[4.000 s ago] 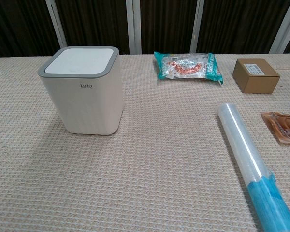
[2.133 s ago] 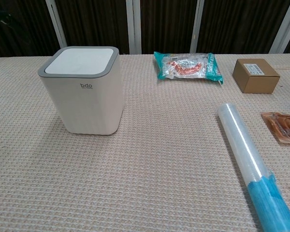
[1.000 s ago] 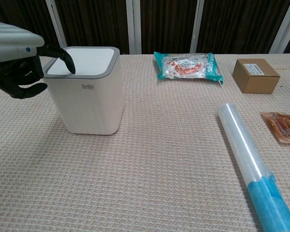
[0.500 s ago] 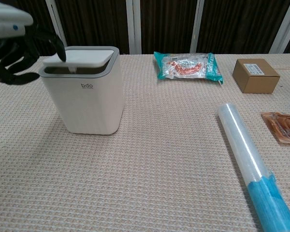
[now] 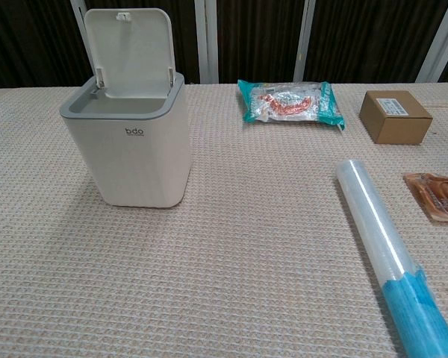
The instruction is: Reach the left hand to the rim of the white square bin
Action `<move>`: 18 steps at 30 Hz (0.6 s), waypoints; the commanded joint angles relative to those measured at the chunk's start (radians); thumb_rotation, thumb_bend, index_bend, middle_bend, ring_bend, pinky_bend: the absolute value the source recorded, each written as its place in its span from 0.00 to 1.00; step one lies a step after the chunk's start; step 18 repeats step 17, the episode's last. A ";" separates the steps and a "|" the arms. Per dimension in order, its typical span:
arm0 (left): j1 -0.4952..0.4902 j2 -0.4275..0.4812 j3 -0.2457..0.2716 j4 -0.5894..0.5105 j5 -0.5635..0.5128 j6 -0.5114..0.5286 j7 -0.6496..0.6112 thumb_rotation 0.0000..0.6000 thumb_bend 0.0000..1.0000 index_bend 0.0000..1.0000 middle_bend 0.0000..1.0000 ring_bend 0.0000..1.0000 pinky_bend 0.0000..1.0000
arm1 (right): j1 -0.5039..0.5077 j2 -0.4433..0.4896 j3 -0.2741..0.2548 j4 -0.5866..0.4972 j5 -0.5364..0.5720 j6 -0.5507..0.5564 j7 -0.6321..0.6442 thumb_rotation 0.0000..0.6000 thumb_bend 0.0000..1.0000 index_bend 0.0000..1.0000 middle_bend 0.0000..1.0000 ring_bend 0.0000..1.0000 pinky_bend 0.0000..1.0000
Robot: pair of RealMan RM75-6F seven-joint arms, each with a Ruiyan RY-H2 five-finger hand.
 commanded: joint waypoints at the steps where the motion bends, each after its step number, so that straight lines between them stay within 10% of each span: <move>1: 0.099 0.014 0.069 0.109 0.046 0.062 -0.183 1.00 0.27 0.23 0.17 0.09 0.13 | 0.001 0.000 -0.005 0.007 -0.015 0.002 0.002 1.00 0.30 0.12 0.01 0.02 0.04; 18: 0.201 0.005 0.026 0.254 -0.001 0.102 -0.376 1.00 0.27 0.23 0.17 0.06 0.11 | 0.004 0.019 -0.020 0.019 -0.052 -0.004 0.025 1.00 0.30 0.12 0.01 0.01 0.02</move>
